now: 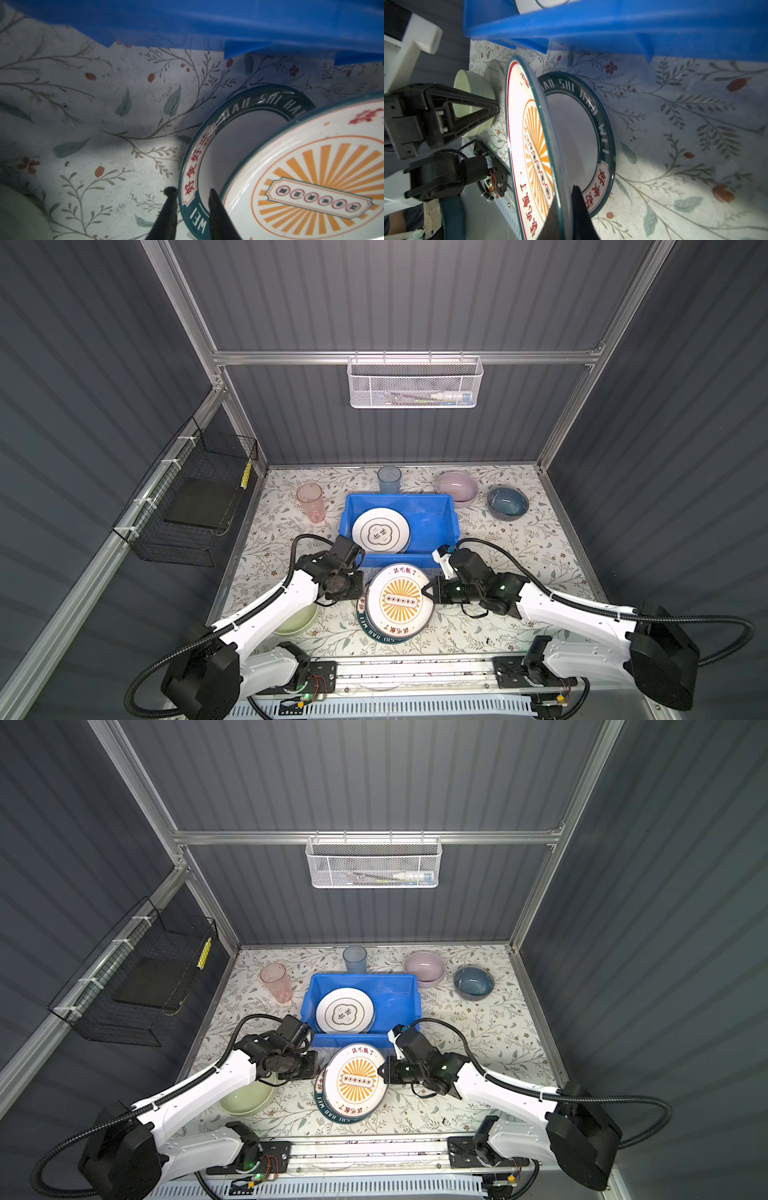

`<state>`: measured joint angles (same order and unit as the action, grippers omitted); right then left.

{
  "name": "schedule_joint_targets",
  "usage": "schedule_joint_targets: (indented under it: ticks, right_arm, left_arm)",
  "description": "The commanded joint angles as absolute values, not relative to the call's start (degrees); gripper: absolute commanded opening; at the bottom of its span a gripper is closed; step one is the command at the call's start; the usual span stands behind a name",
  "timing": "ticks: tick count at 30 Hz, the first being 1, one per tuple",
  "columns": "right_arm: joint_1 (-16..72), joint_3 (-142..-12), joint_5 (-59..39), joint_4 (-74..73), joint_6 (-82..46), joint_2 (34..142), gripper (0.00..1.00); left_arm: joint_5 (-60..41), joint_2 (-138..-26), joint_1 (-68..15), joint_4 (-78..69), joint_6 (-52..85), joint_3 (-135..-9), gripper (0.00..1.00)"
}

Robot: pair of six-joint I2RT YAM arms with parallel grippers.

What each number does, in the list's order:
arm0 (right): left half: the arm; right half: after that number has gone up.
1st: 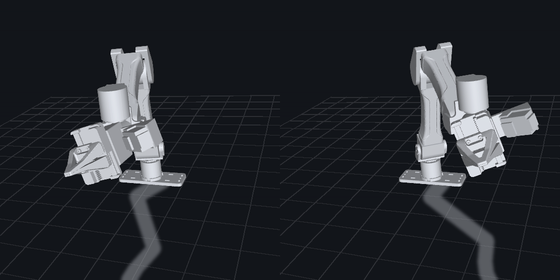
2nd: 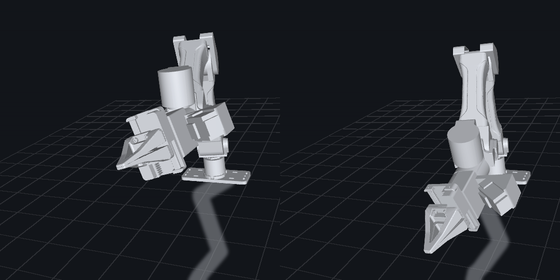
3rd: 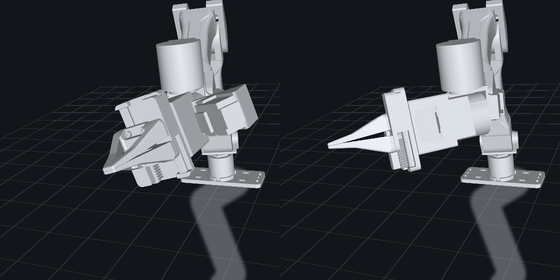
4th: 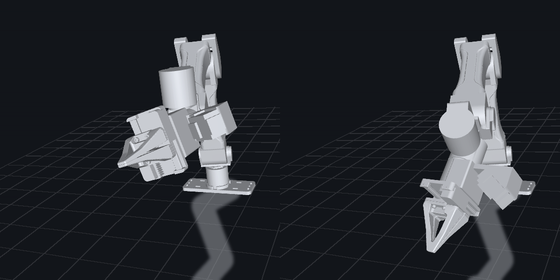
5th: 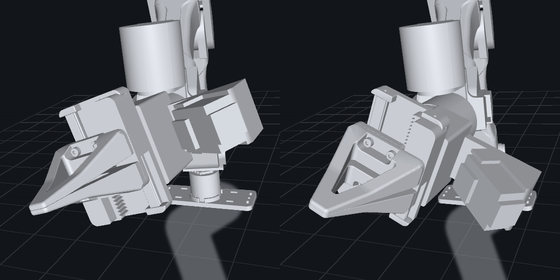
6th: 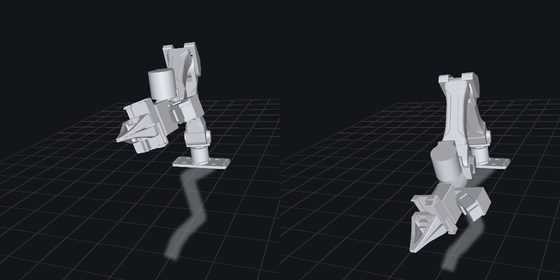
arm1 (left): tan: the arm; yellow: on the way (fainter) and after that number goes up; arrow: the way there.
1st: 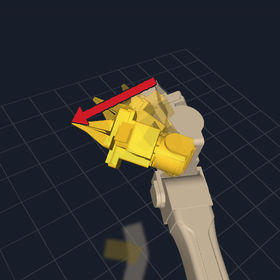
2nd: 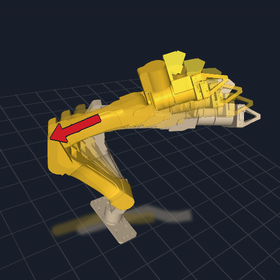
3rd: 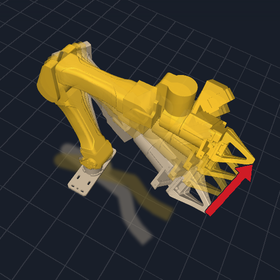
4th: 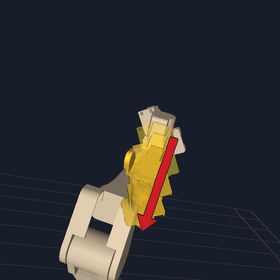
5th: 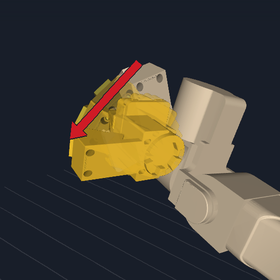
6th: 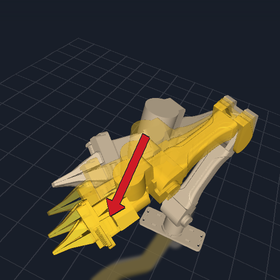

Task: Place the mixed dishes into the plastic bin
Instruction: 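Lift the sunburst plate with the right gripper toward the bin while left releases, then lower the sunburst plate into the blue bin with the right gripper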

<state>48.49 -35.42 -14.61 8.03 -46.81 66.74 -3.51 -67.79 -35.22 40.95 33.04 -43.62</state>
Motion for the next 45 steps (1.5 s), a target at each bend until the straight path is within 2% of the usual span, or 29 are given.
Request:
schedule_joint_targets:
  ticks: [1,4,9,13,22,33,45]
  right_arm:
    - [46.59,-40.07,-17.67,11.43,-43.20,64.52,0.04]
    - [44.31,-44.02,-21.79,14.45,-40.27,62.85,0.04]
    - [39.65,-51.75,-22.02,19.60,-36.08,63.81,0.04]
    - [36.47,-57.90,-21.72,20.91,-34.00,68.84,0.04]
    - [32.08,-69.41,-22.41,18.43,-33.14,81.06,0.04]
    - [31.74,-84.02,-24.87,18.51,-32.88,97.66,0.04]
    - [31.57,-86.45,-27.39,12.51,-35.21,109.24,0.03]
  left_arm:
    - [-1.04,-66.62,-35.51,45.12,31.83,-46.44,0.29]
    - [0.10,-66.24,-35.50,46.11,31.72,-47.57,0.35]
    - [1.81,-65.03,-35.51,46.83,31.11,-48.61,0.36]
    - [2.50,-63.99,-35.51,47.46,31.03,-48.64,0.42]
    - [1.66,-61.20,-35.51,48.42,30.55,-47.86,0.45]
    - [0.29,-57.07,-35.51,48.87,30.32,-46.67,0.47]
    - [-0.70,-54.44,-35.51,49.13,29.90,-45.79,0.60]
